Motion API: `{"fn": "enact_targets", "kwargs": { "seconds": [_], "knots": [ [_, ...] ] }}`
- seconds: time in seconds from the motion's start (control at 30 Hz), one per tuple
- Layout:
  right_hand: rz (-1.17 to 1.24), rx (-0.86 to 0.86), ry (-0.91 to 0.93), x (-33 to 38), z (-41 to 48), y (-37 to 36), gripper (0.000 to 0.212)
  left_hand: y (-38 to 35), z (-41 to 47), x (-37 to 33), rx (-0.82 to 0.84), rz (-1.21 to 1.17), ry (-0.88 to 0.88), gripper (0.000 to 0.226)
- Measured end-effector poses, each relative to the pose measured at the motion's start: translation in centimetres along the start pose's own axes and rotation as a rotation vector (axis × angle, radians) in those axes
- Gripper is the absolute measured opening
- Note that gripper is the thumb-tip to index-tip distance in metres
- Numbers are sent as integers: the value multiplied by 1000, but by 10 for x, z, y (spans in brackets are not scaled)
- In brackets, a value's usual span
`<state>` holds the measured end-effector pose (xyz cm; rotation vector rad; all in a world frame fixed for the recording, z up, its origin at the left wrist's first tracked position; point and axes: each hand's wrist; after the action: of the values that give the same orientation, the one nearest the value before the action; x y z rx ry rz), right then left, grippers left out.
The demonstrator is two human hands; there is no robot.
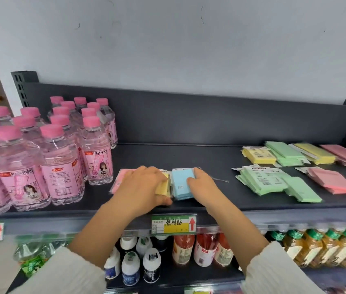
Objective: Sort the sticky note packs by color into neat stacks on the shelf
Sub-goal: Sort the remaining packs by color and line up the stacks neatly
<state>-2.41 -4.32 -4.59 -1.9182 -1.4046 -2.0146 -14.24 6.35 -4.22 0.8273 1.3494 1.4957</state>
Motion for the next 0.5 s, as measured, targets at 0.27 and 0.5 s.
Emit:
{"fn": "enact_targets", "kwargs": {
  "seconds": [0.27,0.5],
  "knots": [
    [134,121,-26,1,-12,18,55,20,27,28,378,-19,30,114],
    [-133,225,119,1,-11,20,116,7,32,27,301,-69,9,82]
  ]
}}
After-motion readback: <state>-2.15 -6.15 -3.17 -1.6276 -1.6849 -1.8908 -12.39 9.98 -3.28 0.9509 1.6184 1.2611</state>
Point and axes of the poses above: each hand's wrist, its own z-axis towards the middle knuckle, its own y-axis out of the back of the hand, x = y × z, and after that the axes turned 2 degrees about -y, right-handed
